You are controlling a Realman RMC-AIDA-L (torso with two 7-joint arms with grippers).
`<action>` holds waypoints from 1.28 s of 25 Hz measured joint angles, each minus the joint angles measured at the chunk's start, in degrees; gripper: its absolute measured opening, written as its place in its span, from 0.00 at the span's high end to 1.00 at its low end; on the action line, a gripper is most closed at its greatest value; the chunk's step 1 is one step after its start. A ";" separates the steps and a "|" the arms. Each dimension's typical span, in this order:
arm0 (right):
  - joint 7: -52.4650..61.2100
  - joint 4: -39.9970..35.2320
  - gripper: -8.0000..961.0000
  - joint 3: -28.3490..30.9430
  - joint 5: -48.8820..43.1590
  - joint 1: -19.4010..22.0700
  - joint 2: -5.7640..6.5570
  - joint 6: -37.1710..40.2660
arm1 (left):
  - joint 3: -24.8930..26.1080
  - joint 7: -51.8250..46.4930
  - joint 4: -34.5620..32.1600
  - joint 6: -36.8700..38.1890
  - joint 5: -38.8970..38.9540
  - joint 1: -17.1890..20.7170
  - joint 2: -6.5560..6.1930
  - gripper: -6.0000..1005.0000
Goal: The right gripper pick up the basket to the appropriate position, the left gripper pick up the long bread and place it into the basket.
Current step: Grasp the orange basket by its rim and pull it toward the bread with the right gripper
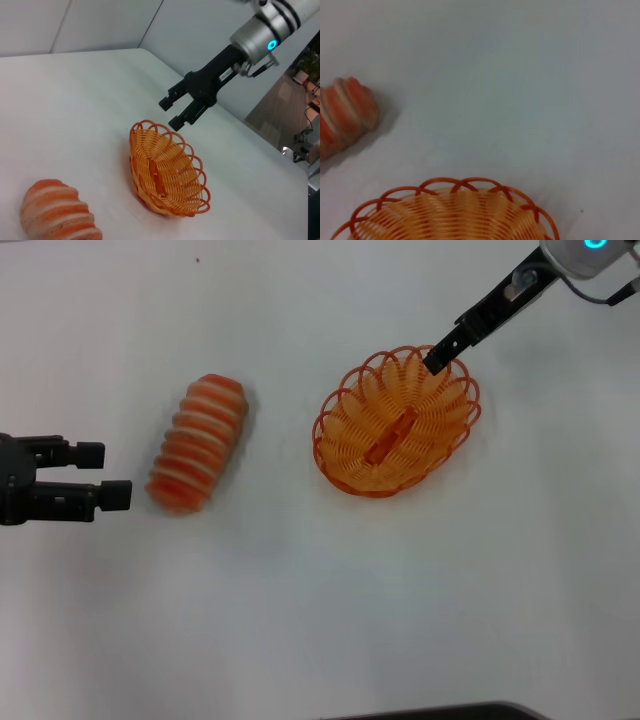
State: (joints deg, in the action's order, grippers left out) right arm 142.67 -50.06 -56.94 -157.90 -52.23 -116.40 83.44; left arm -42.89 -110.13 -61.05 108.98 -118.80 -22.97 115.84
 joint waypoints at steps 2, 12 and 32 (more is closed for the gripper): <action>0.01 0.37 0.12 -0.03 -1.44 -0.20 -0.65 -1.18 | 0.00 0.00 0.03 0.00 -0.02 0.02 0.00 0.13; -0.08 5.96 0.13 -2.17 -2.41 -1.18 -1.64 -6.22 | 0.00 0.00 0.14 0.00 -0.04 0.35 0.22 0.13; -0.45 6.88 0.45 -4.00 -2.10 -0.30 -2.43 -9.12 | 0.20 0.01 0.15 0.18 -0.03 0.48 0.34 0.13</action>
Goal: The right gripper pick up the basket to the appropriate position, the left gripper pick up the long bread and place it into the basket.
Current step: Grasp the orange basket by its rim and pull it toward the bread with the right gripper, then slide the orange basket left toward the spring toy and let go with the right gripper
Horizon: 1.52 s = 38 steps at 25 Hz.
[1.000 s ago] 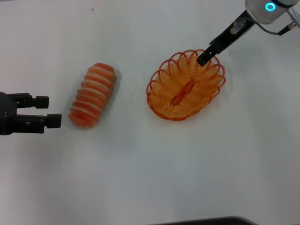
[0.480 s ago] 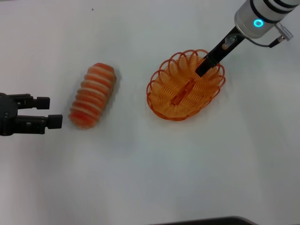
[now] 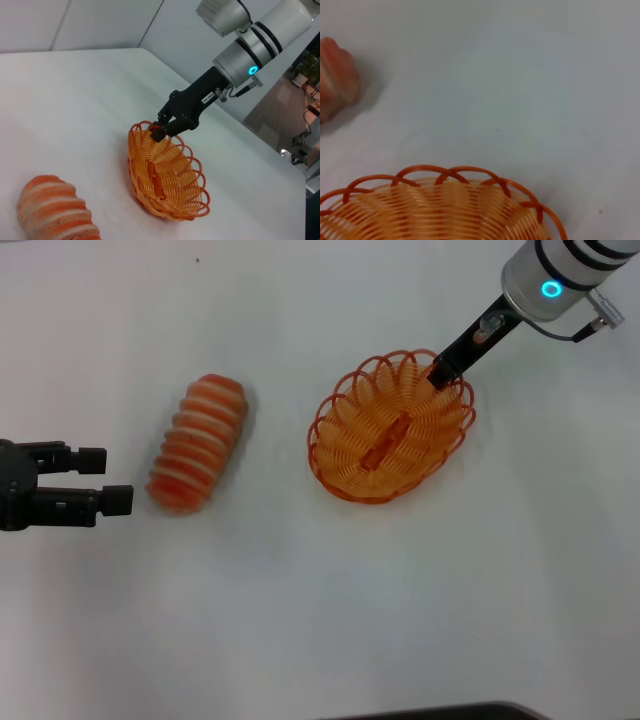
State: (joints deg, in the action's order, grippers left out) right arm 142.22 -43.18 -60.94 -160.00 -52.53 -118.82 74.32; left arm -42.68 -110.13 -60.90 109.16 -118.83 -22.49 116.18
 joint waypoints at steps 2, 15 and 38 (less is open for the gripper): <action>0.04 0.01 0.60 0.46 0.36 0.39 0.01 -0.17 | 0.00 0.00 -0.01 0.00 0.00 -0.01 0.01 0.13; -5.32 -0.18 0.90 15.25 18.19 8.38 4.34 5.74 | -0.02 -0.42 -0.17 0.00 0.00 -0.01 -0.29 0.13; -11.73 8.50 0.91 24.67 37.96 22.03 0.38 -3.31 | 0.50 -0.71 -0.52 -0.47 -1.41 -0.97 -0.16 0.13</action>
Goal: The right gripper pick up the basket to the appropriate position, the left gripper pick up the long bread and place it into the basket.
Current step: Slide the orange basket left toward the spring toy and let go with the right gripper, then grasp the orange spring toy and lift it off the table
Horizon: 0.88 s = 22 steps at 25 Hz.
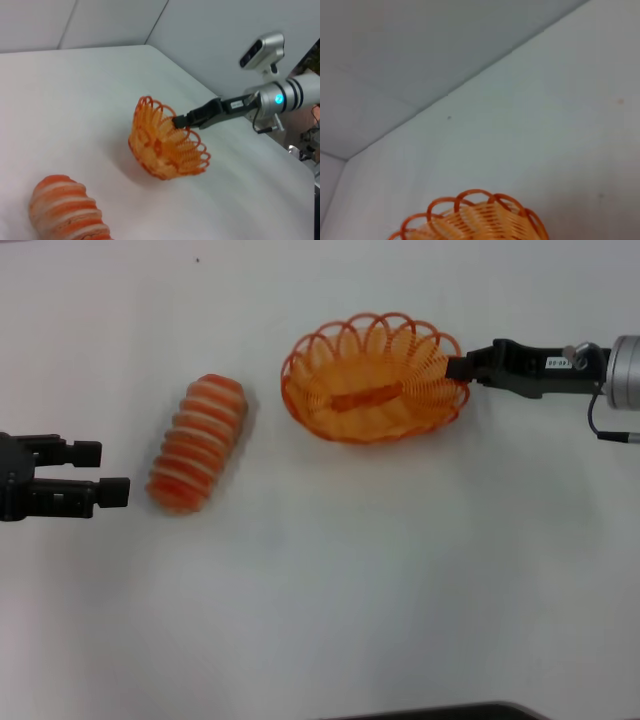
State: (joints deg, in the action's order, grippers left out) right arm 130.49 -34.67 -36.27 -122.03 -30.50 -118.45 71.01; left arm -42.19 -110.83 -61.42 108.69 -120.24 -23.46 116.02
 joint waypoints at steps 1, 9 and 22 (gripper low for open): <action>-0.39 0.55 0.90 0.14 0.14 0.13 -0.05 -0.38 | 0.00 0.00 -0.01 -0.01 0.00 0.00 -0.01 0.13; -0.90 1.60 0.70 0.58 0.40 0.32 -0.10 -0.65 | 0.01 0.03 -0.02 -0.25 0.00 0.00 0.00 0.13; -11.56 -11.48 0.28 8.90 16.42 1.32 6.69 21.08 | 2.27 0.43 -0.02 -0.29 0.08 -0.30 0.09 0.13</action>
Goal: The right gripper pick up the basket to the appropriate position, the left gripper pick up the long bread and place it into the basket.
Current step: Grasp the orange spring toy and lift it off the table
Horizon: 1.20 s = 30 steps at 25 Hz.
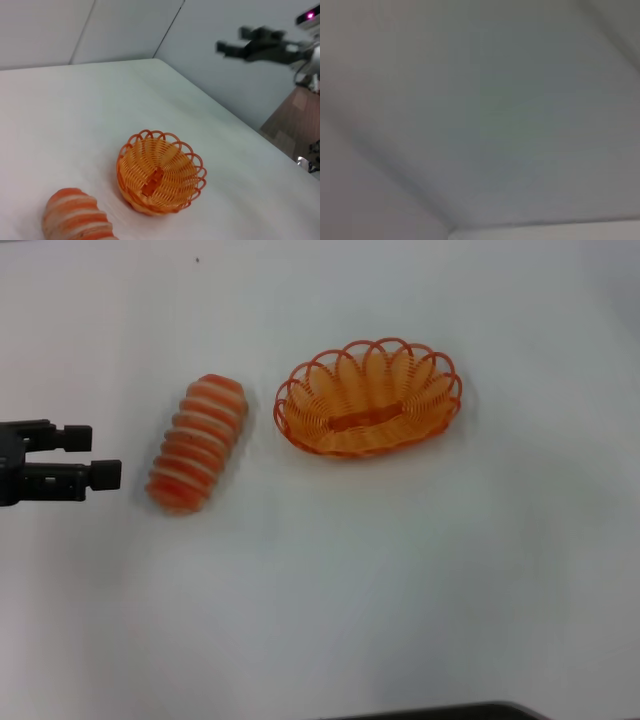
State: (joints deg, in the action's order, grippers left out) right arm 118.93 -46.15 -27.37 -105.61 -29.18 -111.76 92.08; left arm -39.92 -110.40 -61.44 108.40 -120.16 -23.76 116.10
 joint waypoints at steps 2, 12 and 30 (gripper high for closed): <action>-8.85 -1.67 0.23 -1.46 0.88 -0.78 1.22 9.61 | 0.03 0.10 -0.01 -0.29 0.00 -0.05 0.17 0.13; -22.98 -15.95 0.16 -9.18 -19.46 -0.56 -3.32 17.04 | -0.93 -9.81 -5.28 -2.59 -1.05 -2.54 1.19 0.13; -22.26 -17.76 0.18 -9.03 -21.67 0.01 -7.07 9.89 | -34.45 -52.19 -15.89 -23.10 -34.64 -15.26 8.22 0.13</action>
State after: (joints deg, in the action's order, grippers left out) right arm 96.68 -63.91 -36.40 -127.28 -29.18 -118.82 101.97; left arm -74.37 -162.60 -77.33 85.31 -154.79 -39.03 124.32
